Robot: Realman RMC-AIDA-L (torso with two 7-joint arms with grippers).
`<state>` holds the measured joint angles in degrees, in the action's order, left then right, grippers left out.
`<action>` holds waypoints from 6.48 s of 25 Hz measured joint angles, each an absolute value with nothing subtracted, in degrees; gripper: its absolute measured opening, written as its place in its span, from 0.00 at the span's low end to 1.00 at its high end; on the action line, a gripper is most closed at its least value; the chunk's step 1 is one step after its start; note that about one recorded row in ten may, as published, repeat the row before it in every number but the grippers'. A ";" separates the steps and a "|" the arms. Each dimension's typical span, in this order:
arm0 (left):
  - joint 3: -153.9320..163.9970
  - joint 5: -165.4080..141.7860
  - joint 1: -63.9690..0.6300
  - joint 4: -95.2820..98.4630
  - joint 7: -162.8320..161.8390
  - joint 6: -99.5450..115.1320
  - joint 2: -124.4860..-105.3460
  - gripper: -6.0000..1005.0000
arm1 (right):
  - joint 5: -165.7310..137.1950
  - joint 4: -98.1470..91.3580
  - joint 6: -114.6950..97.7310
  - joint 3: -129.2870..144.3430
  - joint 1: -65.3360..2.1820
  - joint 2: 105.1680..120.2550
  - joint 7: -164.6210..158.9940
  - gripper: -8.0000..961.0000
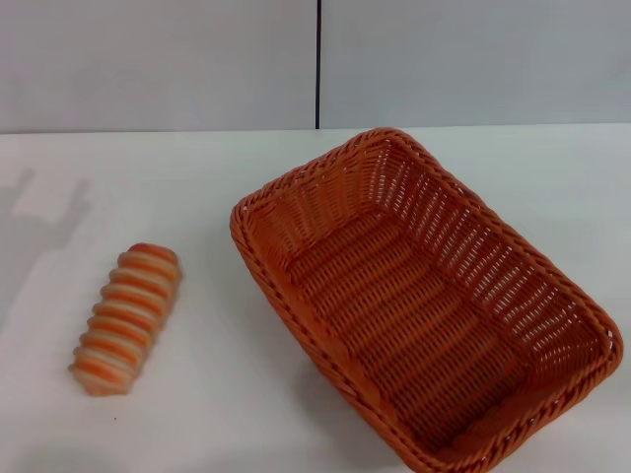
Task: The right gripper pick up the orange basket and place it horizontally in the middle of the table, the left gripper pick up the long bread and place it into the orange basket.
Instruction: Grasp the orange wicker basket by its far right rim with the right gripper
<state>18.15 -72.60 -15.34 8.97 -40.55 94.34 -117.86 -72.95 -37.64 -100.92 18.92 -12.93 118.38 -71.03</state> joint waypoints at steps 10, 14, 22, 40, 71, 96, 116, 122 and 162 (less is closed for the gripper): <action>18.93 -72.60 -16.40 8.97 -40.68 93.32 -117.86 0.81 | -76.15 -42.15 -98.04 18.86 -12.68 118.04 -75.51 0.64; 18.92 -72.60 -16.81 9.33 -40.69 93.24 -117.88 0.81 | -77.02 -47.92 -95.53 18.83 -12.15 118.04 -81.01 0.64; 18.89 -72.60 -17.83 9.66 -40.61 92.20 -117.95 0.81 | -99.35 -72.75 -89.55 18.75 -15.68 114.49 -111.10 0.64; 20.46 -72.59 -17.35 11.97 -42.05 92.37 -117.86 0.81 | -143.76 -63.22 -108.06 30.14 -44.05 103.64 -140.44 0.64; 20.71 -72.73 -15.19 15.65 -44.32 92.36 -117.35 0.81 | -142.81 -48.52 -97.75 48.24 -51.12 111.49 -146.23 0.61; 21.10 -72.77 -15.81 15.65 -45.15 92.78 -117.60 0.81 | -142.61 -37.32 -86.53 48.52 -51.15 113.22 -138.57 0.58; 21.09 -72.77 -15.70 15.64 -45.27 92.99 -117.60 0.80 | -142.61 -32.29 -79.43 48.51 -51.60 115.20 -136.69 0.56; 21.05 -72.62 -15.39 16.33 -45.26 93.58 -117.71 0.80 | -142.79 -32.38 -78.65 48.52 -51.33 115.23 -136.66 0.31; 23.72 -72.64 -14.85 16.09 -44.22 94.09 -117.93 0.80 | -140.77 -56.73 -100.93 46.90 -51.97 110.04 -112.54 0.15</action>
<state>23.72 -72.64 -14.85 16.09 -44.22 94.09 -117.93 -140.77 -56.73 -100.93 46.90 -51.97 110.04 -112.54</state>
